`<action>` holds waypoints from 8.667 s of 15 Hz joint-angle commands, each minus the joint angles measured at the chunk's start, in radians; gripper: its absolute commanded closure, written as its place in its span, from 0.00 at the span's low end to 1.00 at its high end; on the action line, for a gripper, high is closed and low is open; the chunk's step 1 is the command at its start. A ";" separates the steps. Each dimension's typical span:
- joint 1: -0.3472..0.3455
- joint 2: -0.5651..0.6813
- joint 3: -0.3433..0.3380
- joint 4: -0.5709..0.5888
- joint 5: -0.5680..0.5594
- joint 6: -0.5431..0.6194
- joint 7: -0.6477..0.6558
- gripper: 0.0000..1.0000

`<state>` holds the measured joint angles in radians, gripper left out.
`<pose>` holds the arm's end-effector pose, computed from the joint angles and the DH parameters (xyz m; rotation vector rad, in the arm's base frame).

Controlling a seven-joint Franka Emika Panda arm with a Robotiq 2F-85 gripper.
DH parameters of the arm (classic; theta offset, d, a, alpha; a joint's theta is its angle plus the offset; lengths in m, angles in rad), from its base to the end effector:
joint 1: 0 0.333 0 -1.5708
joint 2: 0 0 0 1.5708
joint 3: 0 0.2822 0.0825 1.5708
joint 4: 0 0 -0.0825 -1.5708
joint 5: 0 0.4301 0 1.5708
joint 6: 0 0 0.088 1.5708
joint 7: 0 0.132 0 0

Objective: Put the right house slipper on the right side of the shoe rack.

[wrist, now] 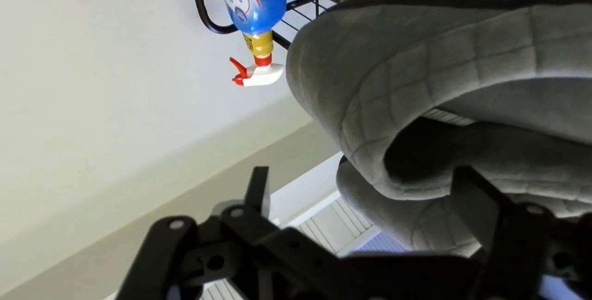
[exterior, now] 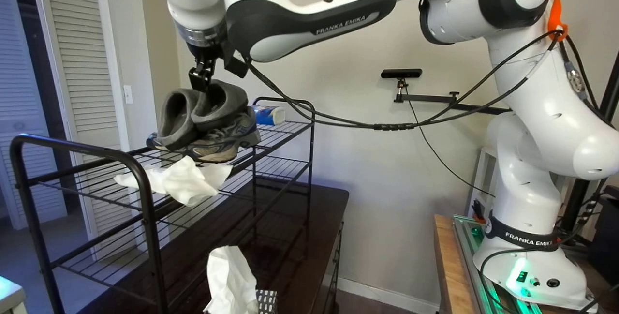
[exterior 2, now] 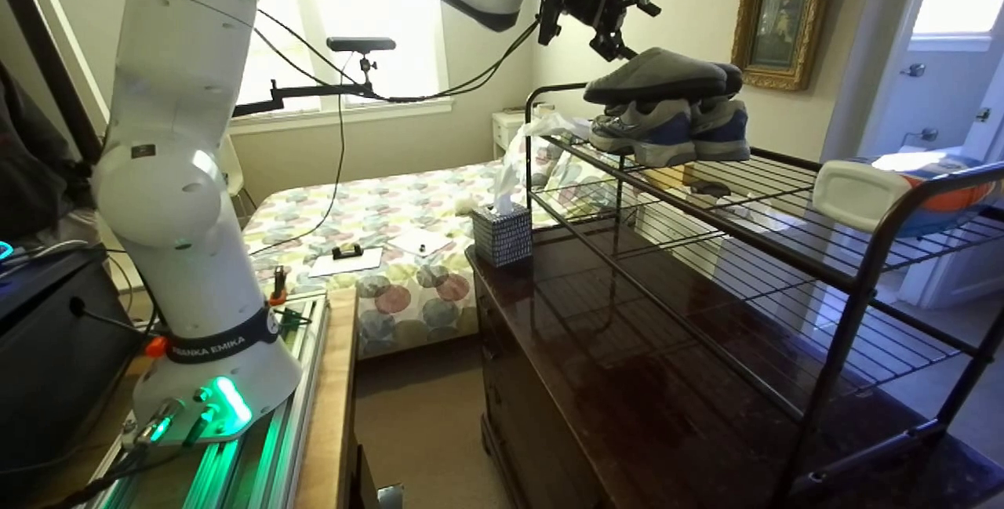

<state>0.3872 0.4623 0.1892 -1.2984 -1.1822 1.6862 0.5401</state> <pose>0.6845 0.2793 0.4795 2.1027 0.2248 0.6126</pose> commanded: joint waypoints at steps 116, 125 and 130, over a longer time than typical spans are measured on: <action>-0.515 0.156 -0.149 0.126 1.044 0.622 -1.701 0.69; -0.437 0.133 -0.299 0.175 0.800 0.474 -1.623 0.15; -0.419 0.093 -0.324 0.184 0.750 0.420 -1.619 0.00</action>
<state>-0.0548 0.5801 -0.1158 -1.1280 -0.3997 2.1494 -1.1003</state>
